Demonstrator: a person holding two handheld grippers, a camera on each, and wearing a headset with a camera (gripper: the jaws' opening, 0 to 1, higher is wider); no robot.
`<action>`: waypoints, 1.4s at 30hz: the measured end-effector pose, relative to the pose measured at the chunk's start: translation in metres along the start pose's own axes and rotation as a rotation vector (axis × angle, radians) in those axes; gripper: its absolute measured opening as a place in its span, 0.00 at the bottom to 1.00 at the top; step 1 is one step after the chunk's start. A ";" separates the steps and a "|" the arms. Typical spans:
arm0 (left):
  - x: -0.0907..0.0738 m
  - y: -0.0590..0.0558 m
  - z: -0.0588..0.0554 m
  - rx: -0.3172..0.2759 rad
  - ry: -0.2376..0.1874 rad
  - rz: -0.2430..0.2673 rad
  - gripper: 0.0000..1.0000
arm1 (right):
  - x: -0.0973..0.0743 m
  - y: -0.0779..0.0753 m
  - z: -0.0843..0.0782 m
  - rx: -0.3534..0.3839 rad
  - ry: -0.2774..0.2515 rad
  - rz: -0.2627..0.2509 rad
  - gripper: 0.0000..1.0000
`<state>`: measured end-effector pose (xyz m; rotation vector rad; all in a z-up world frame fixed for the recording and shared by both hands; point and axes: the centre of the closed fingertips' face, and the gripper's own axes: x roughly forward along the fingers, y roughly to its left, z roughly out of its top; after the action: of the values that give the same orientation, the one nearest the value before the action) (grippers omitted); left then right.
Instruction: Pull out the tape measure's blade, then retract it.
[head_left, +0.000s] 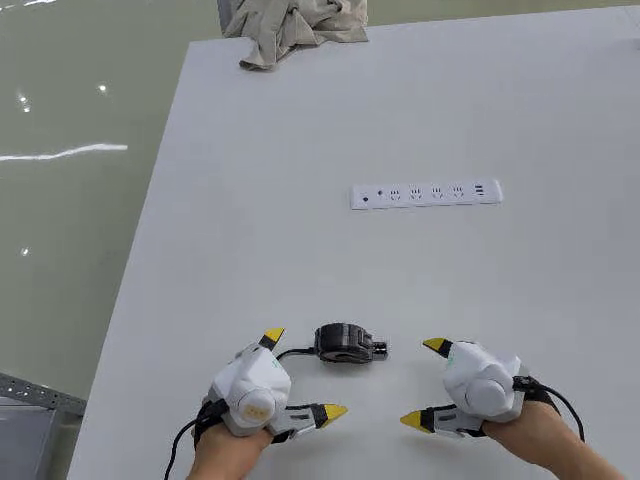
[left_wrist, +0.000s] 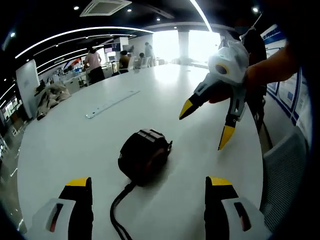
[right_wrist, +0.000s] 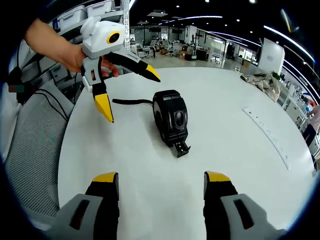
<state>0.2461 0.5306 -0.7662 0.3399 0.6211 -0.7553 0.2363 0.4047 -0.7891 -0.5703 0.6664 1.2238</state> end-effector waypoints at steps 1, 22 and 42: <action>0.001 0.000 0.002 0.031 0.004 -0.012 0.91 | 0.002 -0.002 -0.002 -0.015 0.009 0.001 0.70; 0.024 0.003 0.022 0.195 0.038 -0.141 0.80 | 0.027 -0.025 -0.004 -0.104 0.054 0.070 0.55; 0.044 -0.002 0.024 0.288 0.107 -0.288 0.70 | 0.046 -0.034 0.002 -0.183 0.085 0.141 0.46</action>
<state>0.2791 0.4938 -0.7762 0.5661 0.6704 -1.1131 0.2788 0.4278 -0.8193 -0.7412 0.6792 1.4085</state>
